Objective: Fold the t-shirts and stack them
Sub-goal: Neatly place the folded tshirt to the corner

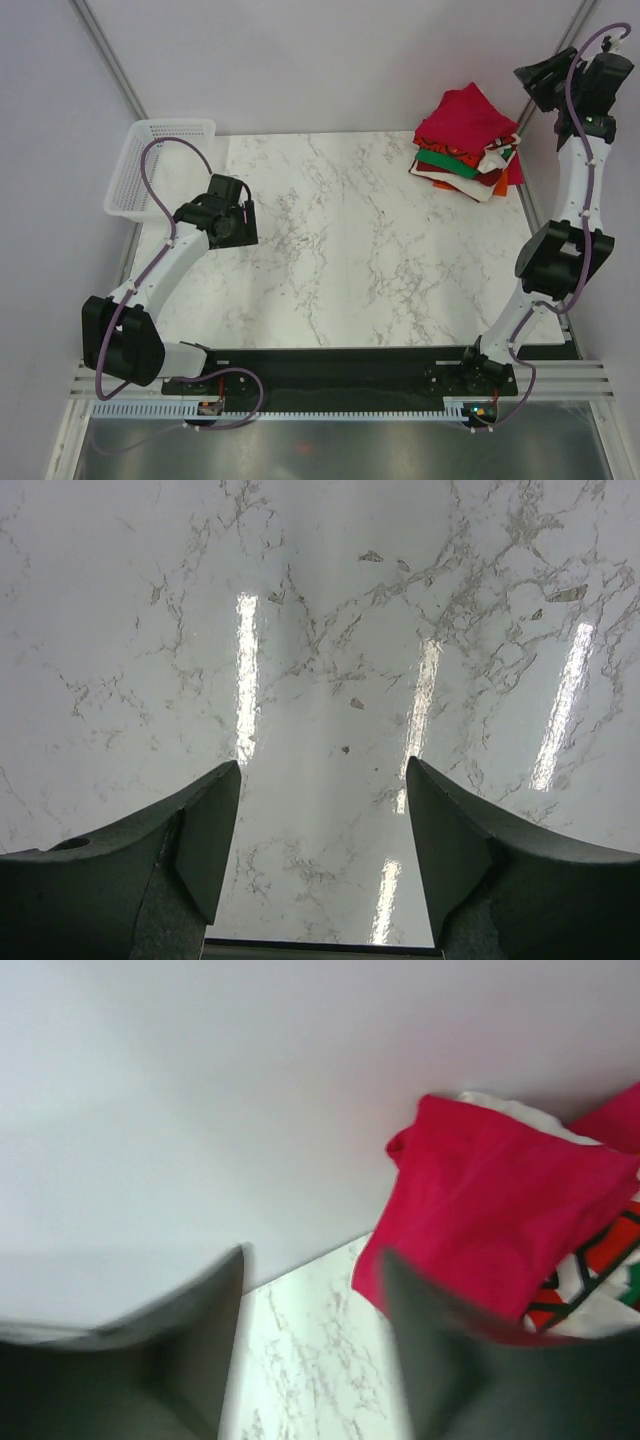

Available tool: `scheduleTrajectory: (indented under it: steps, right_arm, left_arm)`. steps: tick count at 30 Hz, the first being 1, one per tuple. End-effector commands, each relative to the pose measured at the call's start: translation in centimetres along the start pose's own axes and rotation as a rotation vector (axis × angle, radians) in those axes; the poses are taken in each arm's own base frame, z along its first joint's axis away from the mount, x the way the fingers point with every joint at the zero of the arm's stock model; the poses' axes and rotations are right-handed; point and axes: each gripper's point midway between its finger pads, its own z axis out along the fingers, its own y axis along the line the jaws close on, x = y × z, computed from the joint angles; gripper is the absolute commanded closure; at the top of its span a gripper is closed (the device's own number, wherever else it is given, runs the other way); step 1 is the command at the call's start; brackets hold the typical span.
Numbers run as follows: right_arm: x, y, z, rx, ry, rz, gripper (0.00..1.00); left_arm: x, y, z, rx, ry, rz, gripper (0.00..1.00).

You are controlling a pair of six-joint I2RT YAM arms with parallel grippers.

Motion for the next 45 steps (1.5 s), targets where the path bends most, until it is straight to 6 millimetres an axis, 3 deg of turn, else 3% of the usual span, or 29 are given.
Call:
scheduleTrajectory:
  steps: [1, 3, 4, 6, 10, 14, 16, 18, 20, 21, 27, 33, 36, 37, 39, 40, 42, 43, 45]
  right_arm:
    - [5.7, 0.3, 2.6, -0.110, 0.178, 0.076, 0.56]
    - [7.9, 1.1, 3.6, -0.163, 0.245, 0.080, 0.82]
    - [8.7, 2.5, 3.9, -0.199, 0.267, 0.077, 0.85]
    - [10.4, 2.9, 5.0, -0.241, 0.321, 0.095, 0.94]
    - [13.3, 2.0, 6.3, -0.273, 0.377, 0.171, 0.98]
    - [14.9, -2.0, 7.5, -0.181, 0.364, 0.166, 0.98]
    - [15.6, -5.2, 7.9, -0.135, 0.375, 0.181, 0.98]
    - [16.5, -8.4, 7.7, -0.094, 0.384, 0.217, 0.99]
    - [17.4, -10.3, 7.4, -0.071, 0.392, 0.235, 1.00]
    - [18.6, -11.6, 7.1, -0.056, 0.405, 0.250, 1.00]
    - [22.3, -15.6, 6.1, 0.007, 0.449, 0.294, 1.00]
    - [21.6, -15.7, 5.3, 0.034, 0.424, 0.284, 1.00]
    - [19.9, -15.4, 3.9, 0.081, 0.410, 0.251, 0.98]
    - [18.3, -14.8, 3.2, 0.109, 0.368, 0.220, 0.97]
    - [17.7, -15.6, 1.3, 0.187, 0.365, 0.179, 0.88]
    - [15.5, -14.7, 0.1, 0.213, 0.303, 0.143, 0.84]
    - [14.8, -15.3, -1.9, 0.270, 0.278, 0.123, 0.71]
    - [13.1, -14.1, -3.2, 0.275, 0.229, 0.093, 0.66]
    - [12.5, -14.2, -5.1, 0.298, 0.214, 0.082, 0.58]
  left_arm:
    - [-0.6, 0.2, 0.0, -0.012, -0.033, 0.043, 0.26]
    - [-0.5, 0.2, 0.0, -0.011, -0.031, 0.044, 0.26]
    - [-0.5, 0.1, 0.0, -0.010, -0.030, 0.047, 0.26]
    - [-0.5, 0.1, 0.0, -0.009, -0.029, 0.046, 0.26]
    - [-0.3, -0.1, 0.2, -0.003, -0.018, 0.052, 0.26]
    - [-0.2, -0.1, 0.3, -0.004, -0.016, 0.053, 0.26]
    - [-0.2, -0.2, 0.4, -0.005, -0.011, 0.055, 0.26]
    - [-0.1, -0.3, 0.5, -0.004, -0.010, 0.058, 0.26]
    - [0.0, -0.2, 0.6, -0.007, -0.004, 0.058, 0.26]
    - [0.0, -0.2, 0.6, -0.006, -0.002, 0.060, 0.26]
    - [0.1, -0.3, 0.8, -0.007, 0.005, 0.061, 0.26]
    - [0.1, -0.2, 0.8, -0.007, 0.007, 0.063, 0.26]
    - [0.1, -0.2, 0.8, -0.009, 0.006, 0.063, 0.26]
    - [0.1, -0.2, 0.8, -0.009, 0.006, 0.063, 0.26]
    - [0.0, -0.2, 0.7, -0.007, 0.002, 0.061, 0.26]
    - [0.1, -0.2, 0.7, -0.007, 0.005, 0.062, 0.26]
    - [0.0, -0.2, 0.6, -0.005, 0.000, 0.060, 0.26]
    - [-0.1, -0.3, 0.5, -0.002, -0.003, 0.061, 0.26]
    - [0.0, -0.4, 0.5, 0.003, -0.003, 0.060, 0.26]
